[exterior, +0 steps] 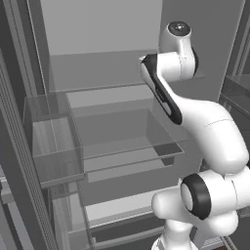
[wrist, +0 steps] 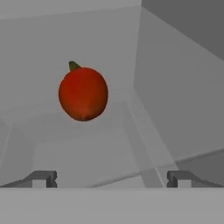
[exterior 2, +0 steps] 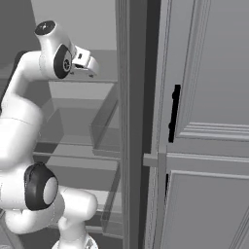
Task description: Place one tomato and one fish in each tupperware on the nearby counter, to pack two identical lunches.
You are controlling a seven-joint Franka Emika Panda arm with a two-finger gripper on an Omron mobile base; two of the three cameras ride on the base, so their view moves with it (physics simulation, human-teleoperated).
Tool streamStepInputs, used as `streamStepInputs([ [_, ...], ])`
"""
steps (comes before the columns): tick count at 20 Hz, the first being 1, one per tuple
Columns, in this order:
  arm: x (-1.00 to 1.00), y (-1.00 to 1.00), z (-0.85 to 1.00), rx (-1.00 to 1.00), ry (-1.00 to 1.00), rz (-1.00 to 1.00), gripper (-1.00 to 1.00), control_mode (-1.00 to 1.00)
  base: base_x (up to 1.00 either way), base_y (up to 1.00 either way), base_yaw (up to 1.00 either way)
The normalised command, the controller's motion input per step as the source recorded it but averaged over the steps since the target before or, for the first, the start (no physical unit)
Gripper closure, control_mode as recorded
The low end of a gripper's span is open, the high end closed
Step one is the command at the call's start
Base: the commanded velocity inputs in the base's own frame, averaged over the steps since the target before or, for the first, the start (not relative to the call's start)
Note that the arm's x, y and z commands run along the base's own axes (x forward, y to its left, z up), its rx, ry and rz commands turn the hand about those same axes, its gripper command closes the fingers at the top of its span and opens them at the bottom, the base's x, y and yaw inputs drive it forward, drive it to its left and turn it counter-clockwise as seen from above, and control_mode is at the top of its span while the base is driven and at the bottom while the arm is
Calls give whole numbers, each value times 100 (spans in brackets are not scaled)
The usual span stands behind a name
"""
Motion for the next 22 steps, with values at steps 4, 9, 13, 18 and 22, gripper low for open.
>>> streamStepInputs([
  [4,76,0,-1,0,3,0,-100,-100,0,0,0],
  [9,66,5,-10,0,0,0,-100,-100,0,0,0],
  [13,44,16,-20,0,1,0,-100,-100,0,0,0],
  [18,27,3,-6,0,1,-2,-100,-100,0,0,0],
  [22,4,-1,-17,0,3,-8,-100,-100,0,0,0],
])
